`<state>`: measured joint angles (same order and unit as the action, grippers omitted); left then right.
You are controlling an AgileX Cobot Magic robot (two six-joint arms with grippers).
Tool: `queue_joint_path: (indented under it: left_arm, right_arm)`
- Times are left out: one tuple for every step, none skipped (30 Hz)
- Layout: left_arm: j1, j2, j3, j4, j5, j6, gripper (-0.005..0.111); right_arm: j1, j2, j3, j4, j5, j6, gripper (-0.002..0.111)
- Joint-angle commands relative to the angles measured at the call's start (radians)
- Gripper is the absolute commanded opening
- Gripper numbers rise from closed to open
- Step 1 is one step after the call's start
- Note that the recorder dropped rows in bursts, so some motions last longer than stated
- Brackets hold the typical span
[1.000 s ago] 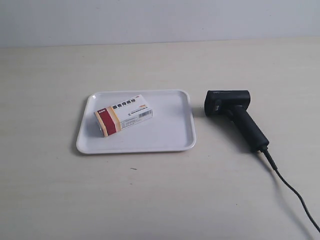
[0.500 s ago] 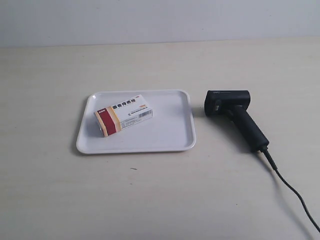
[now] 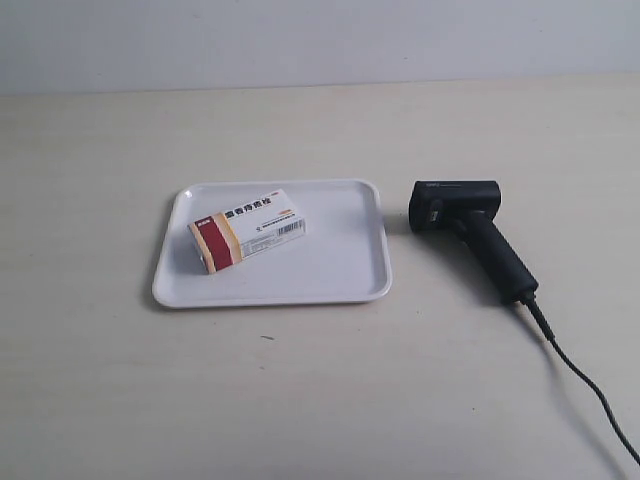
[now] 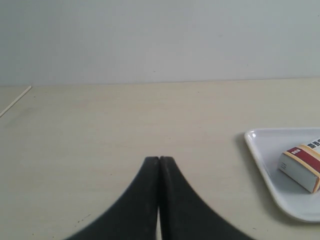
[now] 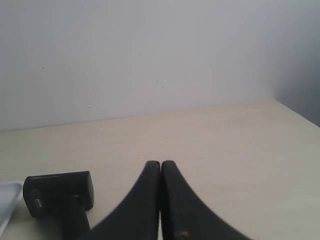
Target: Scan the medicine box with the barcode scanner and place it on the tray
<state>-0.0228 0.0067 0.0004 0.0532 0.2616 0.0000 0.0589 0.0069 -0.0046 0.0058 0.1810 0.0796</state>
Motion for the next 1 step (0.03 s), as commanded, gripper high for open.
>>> queue_joint_path:
  left_arm:
    - [0.002, -0.007, 0.0, -0.008, -0.002, 0.0, 0.002]
  right_arm:
    - [-0.006, -0.007, 0.005, -0.006, 0.0, 0.0, 0.0]
